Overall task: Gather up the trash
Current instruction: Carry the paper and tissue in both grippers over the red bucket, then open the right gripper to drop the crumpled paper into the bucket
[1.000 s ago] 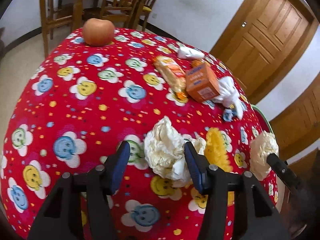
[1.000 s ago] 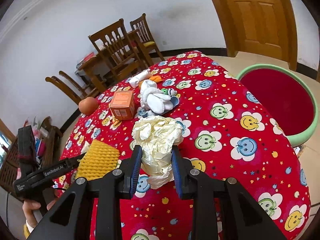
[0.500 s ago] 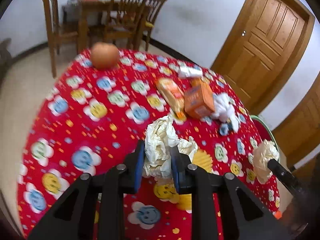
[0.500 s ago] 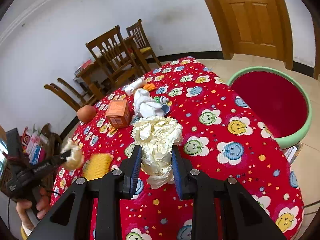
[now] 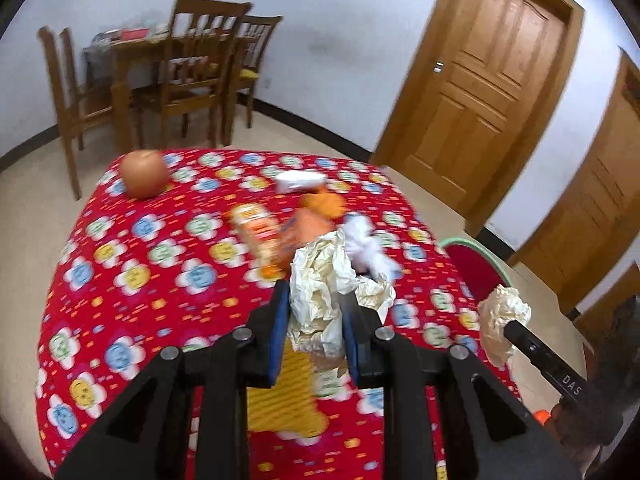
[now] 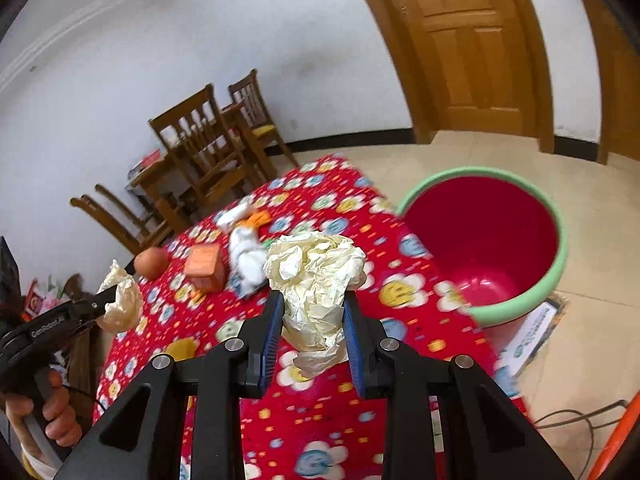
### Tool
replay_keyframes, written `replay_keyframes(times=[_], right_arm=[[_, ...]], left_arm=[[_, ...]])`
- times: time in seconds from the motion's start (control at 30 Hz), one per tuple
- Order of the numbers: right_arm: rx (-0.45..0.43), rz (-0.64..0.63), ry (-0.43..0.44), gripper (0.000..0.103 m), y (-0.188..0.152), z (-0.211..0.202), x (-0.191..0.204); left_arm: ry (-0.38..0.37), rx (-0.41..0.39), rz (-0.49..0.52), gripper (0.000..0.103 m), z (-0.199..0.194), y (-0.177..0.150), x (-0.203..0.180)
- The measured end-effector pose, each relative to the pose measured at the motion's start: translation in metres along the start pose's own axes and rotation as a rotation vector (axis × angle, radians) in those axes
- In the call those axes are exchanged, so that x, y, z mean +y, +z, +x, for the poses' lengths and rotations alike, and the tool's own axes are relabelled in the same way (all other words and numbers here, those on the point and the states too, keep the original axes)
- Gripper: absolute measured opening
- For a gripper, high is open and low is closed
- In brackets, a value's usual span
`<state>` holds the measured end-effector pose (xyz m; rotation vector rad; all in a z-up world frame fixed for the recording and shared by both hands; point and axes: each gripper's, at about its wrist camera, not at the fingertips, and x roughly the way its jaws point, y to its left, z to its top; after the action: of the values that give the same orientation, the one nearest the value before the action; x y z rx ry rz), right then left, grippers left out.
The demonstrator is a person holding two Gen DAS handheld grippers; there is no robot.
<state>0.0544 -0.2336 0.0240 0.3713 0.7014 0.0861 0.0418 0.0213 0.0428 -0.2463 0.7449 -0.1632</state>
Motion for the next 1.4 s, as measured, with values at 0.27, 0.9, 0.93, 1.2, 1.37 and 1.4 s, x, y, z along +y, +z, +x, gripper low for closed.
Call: replay_keyframes(times=[0.27,0.9,0.93,1.2,1.37,1.4], right_arm=[[-0.066,0.045,-0.085,0.03,0.019,-0.022,-0.039],[-0.054,0.161,-0.209,0.03,0.038,0.004,-0.123],[-0.05,0.163,-0.213,0.031,0.037,0.005,-0.126],[-0.034,0.193,-0.217,0.035,0.038,0.02,-0.142],[-0.049,0.202,-0.205,0.042,0.04,0.02,-0.145],[-0.055,0.207,-0.203,0.047,0.04,0.019,-0.146]], left_arm=[[-0.073,0.026,0.124,0.024,0.024,0.011,-0.07],[-0.145,0.151,0.289,0.024,0.118,-0.002,-0.186],[-0.147,0.155,0.29,0.024,0.121,-0.002,-0.187],[-0.141,0.183,0.304,0.024,0.141,-0.006,-0.198],[-0.145,0.19,0.309,0.024,0.146,-0.008,-0.203],[-0.148,0.191,0.31,0.024,0.146,-0.008,-0.204]])
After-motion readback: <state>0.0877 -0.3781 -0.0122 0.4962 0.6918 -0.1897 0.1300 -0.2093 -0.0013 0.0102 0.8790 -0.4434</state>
